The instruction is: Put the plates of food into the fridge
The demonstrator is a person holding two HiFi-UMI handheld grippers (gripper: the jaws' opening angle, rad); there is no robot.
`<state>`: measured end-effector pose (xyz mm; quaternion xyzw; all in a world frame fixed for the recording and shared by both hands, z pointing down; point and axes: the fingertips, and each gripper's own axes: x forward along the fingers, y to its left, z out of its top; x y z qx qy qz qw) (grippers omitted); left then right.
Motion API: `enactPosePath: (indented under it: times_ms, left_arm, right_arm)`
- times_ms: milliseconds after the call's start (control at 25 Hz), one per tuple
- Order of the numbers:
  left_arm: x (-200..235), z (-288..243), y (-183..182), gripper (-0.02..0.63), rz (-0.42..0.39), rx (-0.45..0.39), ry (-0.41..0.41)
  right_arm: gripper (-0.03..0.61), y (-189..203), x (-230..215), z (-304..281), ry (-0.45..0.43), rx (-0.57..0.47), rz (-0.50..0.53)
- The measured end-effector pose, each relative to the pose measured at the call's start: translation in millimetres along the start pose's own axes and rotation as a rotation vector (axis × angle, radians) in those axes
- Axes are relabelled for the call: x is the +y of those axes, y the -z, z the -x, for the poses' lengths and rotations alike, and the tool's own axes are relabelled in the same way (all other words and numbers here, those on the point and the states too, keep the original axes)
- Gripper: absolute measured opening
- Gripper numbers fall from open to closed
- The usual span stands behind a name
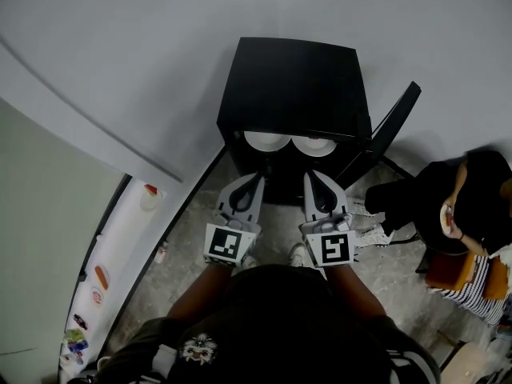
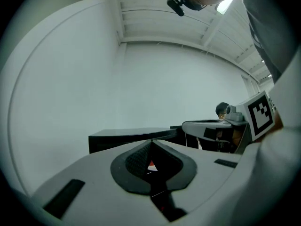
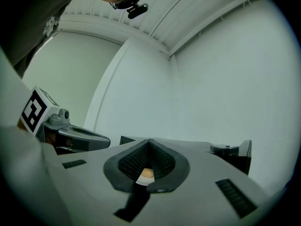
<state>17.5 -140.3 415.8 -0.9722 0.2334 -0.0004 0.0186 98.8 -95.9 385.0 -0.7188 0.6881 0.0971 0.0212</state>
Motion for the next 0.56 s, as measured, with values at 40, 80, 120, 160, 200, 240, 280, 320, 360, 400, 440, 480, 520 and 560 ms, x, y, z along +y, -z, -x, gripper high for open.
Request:
enactPosePath:
  times_ms: [40, 80, 120, 160, 200, 240, 280, 320, 360, 400, 440, 480, 520, 560]
  left_arm:
    - [-1.7, 0.3, -4.3, 0.021, -0.006, -0.008, 0.0]
    - [-2.9, 0.8, -7.8, 0.023, -0.007, -0.012, 0.0]
    - [-3.6, 1.5, -10.3, 0.023, -0.006, -0.014, -0.001]
    - [-4.0, 2.3, -11.6, 0.023, -0.004, -0.016, -0.001]
    - [-4.1, 2.9, -12.2, 0.023, -0.003, -0.017, -0.001]
    - [-4.2, 3.4, -12.4, 0.023, -0.001, -0.018, -0.002]
    - [-4.1, 3.8, -12.2, 0.023, 0.004, -0.017, -0.002]
    - [-4.0, 4.2, -11.6, 0.023, 0.008, -0.015, -0.003]
    - [-3.9, 4.6, -10.8, 0.023, 0.01, -0.013, -0.004]
    - [-3.8, 5.1, -10.1, 0.023, 0.01, -0.012, -0.006]
    - [-3.9, 5.7, -9.6, 0.023, 0.01, -0.011, -0.007]
    - [-4.1, 6.3, -9.2, 0.023, 0.009, -0.01, -0.007]
    - [-4.4, 6.9, -8.9, 0.023, 0.01, -0.009, -0.008]
    - [-4.8, 7.5, -8.6, 0.023, 0.012, -0.008, -0.008]
  right_arm:
    - [0.023, -0.4, 0.4, 0.9, 0.001, 0.001, -0.001]
    - [0.023, -0.7, 0.7, 1.8, 0.002, 0.001, -0.002]
    - [0.024, -0.8, 1.1, 2.8, 0.002, 0.001, -0.003]
    - [0.023, -0.7, 1.5, 3.8, 0.002, 0.003, -0.006]
    - [0.023, -0.5, 1.8, 4.7, 0.002, 0.005, -0.007]
    - [0.023, -0.4, 2.2, 5.2, 0.001, 0.006, -0.006]
    - [0.024, -0.4, 2.7, 5.6, 0.0, 0.006, -0.002]
    - [0.023, -0.5, 3.2, 6.0, -0.002, 0.006, 0.001]
    - [0.023, -0.5, 3.7, 6.4, -0.002, 0.005, 0.003]
    - [0.025, -0.3, 4.2, 7.0, -0.001, 0.006, 0.004]
    - [0.024, -0.1, 4.6, 7.7, 0.0, 0.006, 0.003]
    - [0.024, -0.1, 5.0, 8.3, 0.001, 0.006, 0.001]
    - [0.023, -0.3, 5.3, 8.9, 0.002, 0.004, 0.0]
    - [0.023, -0.6, 5.7, 9.5, 0.002, 0.002, -0.001]
